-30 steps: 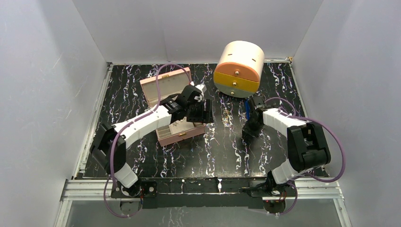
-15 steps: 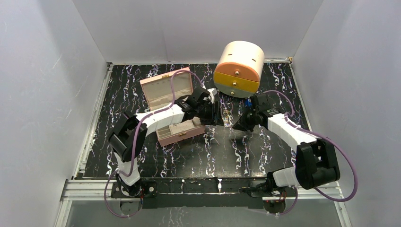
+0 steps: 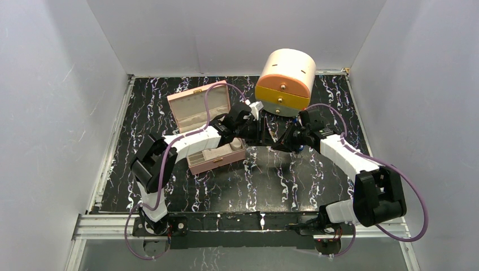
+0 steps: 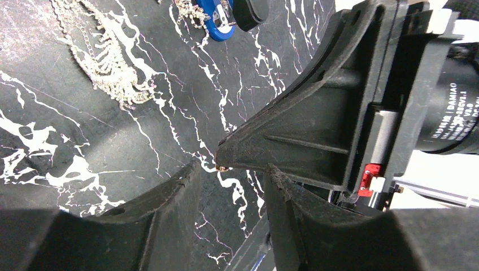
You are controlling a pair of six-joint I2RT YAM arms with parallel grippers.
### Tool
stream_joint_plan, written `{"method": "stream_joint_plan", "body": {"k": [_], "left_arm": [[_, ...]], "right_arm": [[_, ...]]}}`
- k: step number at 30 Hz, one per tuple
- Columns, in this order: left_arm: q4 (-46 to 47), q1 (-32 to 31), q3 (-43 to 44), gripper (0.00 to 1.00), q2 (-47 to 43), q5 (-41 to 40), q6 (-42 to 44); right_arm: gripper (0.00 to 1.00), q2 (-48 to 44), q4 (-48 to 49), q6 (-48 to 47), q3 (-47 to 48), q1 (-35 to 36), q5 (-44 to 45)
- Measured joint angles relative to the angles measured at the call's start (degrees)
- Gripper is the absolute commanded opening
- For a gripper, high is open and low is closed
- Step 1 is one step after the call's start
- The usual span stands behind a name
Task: Organize the mixed jewelry
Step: Pick up the jewelry from the center of the board.
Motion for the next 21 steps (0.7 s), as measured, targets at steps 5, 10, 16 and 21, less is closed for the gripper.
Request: {"method": "stream_joint_plan", "body": {"k": [5,10,16,21], "left_arm": [[0.3,0.1,-0.1,0.33,0.2,-0.1,-0.2],[0.2,0.1,-0.1,0.23,0.3,-0.1,-0.4],[-0.5,0.1,-0.1,0.13,1.0,-0.1,-0.3],[-1.4,0.0,-0.1,0.09,1.8,-0.1,-0.1]], "right_arm": [[0.13,0.1,0.4,0.1,0.8,0.0,-1.1],[0.12,0.9,0.6,0.3,1.3,0.0,-1.5],[0.12,2.0,1.1,0.8,1.7,0.0,-1.7],[0.12,2.2,1.7,1.4,2.2,0.0,-2.2]]}}
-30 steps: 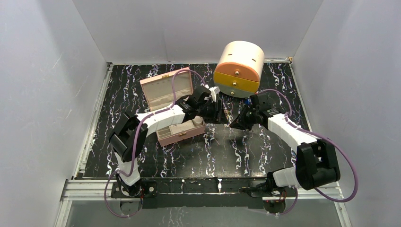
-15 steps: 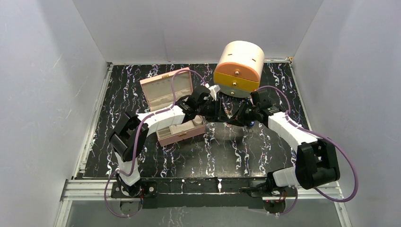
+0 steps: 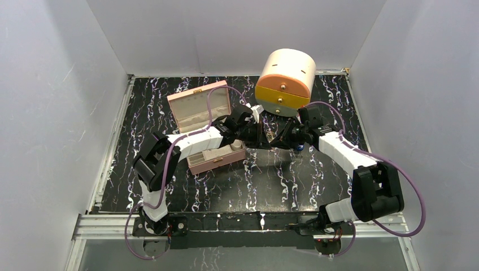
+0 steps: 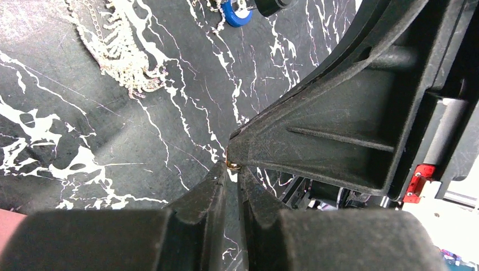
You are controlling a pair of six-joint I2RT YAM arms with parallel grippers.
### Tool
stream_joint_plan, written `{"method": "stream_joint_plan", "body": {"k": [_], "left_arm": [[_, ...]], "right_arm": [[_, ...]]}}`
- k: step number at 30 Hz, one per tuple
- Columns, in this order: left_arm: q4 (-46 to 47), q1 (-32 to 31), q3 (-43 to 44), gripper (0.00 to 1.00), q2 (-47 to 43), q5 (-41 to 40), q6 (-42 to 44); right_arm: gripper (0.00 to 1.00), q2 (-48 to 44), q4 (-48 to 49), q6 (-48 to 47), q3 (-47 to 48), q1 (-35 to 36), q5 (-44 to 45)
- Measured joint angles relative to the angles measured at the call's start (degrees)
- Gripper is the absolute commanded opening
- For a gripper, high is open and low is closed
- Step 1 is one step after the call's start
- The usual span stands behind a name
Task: Organize the mixed jewelry
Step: Pick up the jewelry from the center of the board.
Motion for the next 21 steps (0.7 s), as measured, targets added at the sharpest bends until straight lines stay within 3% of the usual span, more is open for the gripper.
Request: {"method": "stream_joint_plan", "body": {"k": [4,13,21], "left_arm": [[-0.7,-0.1,0.1,0.09,0.1,-0.2,0.4],[-2.6,-0.1,1.1,0.29,0.2,-1.2,1.5],[-3.5,-0.1,1.0,0.31,-2.3,-5.0,2.8]], "right_arm": [[0.12,0.2,0.2,0.2,0.0,0.0,-0.3],[0.12,0.3,1.3,0.2,0.1,0.0,-0.8],[0.11,0.5,1.3,0.1,0.1,0.1,-0.7]]}}
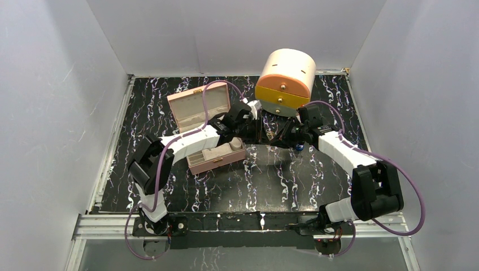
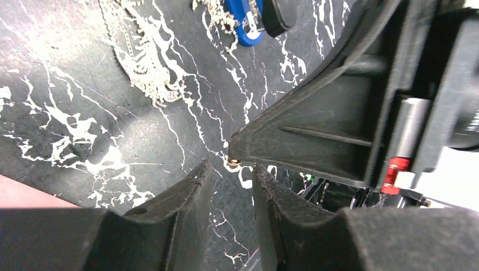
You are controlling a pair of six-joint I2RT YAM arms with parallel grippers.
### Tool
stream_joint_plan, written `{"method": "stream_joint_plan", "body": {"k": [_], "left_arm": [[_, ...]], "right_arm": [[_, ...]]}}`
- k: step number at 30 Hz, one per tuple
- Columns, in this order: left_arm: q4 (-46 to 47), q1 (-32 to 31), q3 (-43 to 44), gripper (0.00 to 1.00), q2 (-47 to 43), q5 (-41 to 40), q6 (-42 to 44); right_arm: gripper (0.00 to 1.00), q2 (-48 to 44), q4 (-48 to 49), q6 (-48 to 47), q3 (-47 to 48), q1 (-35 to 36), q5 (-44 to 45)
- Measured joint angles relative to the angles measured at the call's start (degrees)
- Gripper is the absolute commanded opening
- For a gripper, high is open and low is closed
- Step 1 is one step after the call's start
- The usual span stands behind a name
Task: Organize the mixed jewelry
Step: Pick up the jewelry from the center of the board.
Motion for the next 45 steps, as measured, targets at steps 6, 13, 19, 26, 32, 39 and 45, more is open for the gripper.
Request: {"method": "stream_joint_plan", "body": {"k": [6,13,19,26,32,39,45], "left_arm": [[1.1,0.0,-0.1,0.33,-2.4,-1.5,0.1],[2.0,0.0,-1.0,0.26,-2.4,-1.5,-0.4],[2.0,0.0,-1.0,0.25,-2.4,-1.6,-0.5],[1.9,0.0,-1.0,0.21,-2.3,-1.5,-1.2],[1.9,0.0,-1.0,0.16,-2.2,-1.6,-1.3],[1.5,0.0,-1.0,0.14,-2.0,-1.6,-1.4],[0.0,0.0,-1.0,0.1,-2.0,-1.6,-1.4]], "right_arm": [[0.11,0.0,0.0,0.0,0.0,0.1,-0.2],[0.11,0.0,0.0,0.0,0.0,0.1,-0.9],[0.11,0.0,0.0,0.0,0.0,0.1,-1.3],[0.11,0.0,0.0,0.1,0.0,0.1,-1.4],[0.11,0.0,0.0,0.4,0.0,0.1,-1.7],[0.11,0.0,0.1,1.2,0.0,0.1,-2.1],[0.11,0.0,0.3,1.6,0.0,0.1,-2.4]]}}
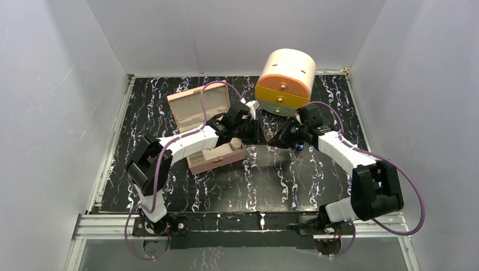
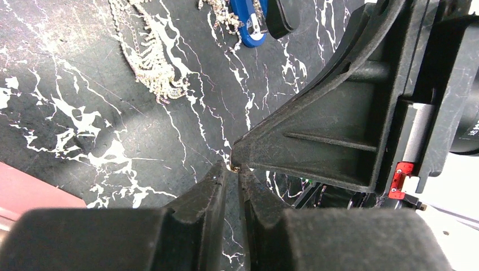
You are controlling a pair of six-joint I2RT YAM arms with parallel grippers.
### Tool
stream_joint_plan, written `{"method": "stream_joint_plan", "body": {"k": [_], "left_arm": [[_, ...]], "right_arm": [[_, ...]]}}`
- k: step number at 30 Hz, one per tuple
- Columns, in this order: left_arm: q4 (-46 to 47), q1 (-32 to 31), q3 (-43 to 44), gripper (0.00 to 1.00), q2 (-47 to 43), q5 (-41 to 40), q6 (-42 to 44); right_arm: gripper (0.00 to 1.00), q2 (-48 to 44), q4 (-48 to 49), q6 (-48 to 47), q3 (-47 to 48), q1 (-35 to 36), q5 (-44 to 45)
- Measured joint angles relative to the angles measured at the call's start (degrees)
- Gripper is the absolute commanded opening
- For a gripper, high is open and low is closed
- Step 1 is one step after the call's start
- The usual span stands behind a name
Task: Organize the mixed jewelry
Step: Pick up the jewelry from the center of the board.
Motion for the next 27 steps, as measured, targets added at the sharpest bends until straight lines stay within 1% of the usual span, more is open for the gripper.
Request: {"method": "stream_joint_plan", "body": {"k": [7,12,15,22,27], "left_arm": [[-0.1,0.0,0.1,0.02,0.5,0.0,0.0],[-0.2,0.0,0.5,0.0,0.7,0.0,0.0],[-0.2,0.0,0.7,0.0,0.7,0.0,0.1],[-0.1,0.1,0.8,0.0,0.7,0.0,0.4],[0.2,0.8,0.8,0.0,0.7,0.2,0.1]], "right_arm": [[0.11,0.7,0.1,0.0,0.0,0.0,0.0],[0.11,0.8,0.2,0.0,0.1,0.0,0.0],[0.13,0.8,0.2,0.0,0.3,0.0,0.0],[0.37,0.9,0.3,-0.2,0.6,-0.2,0.5],[0.49,0.9,0.3,0.9,0.6,-1.7,0.2]]}}
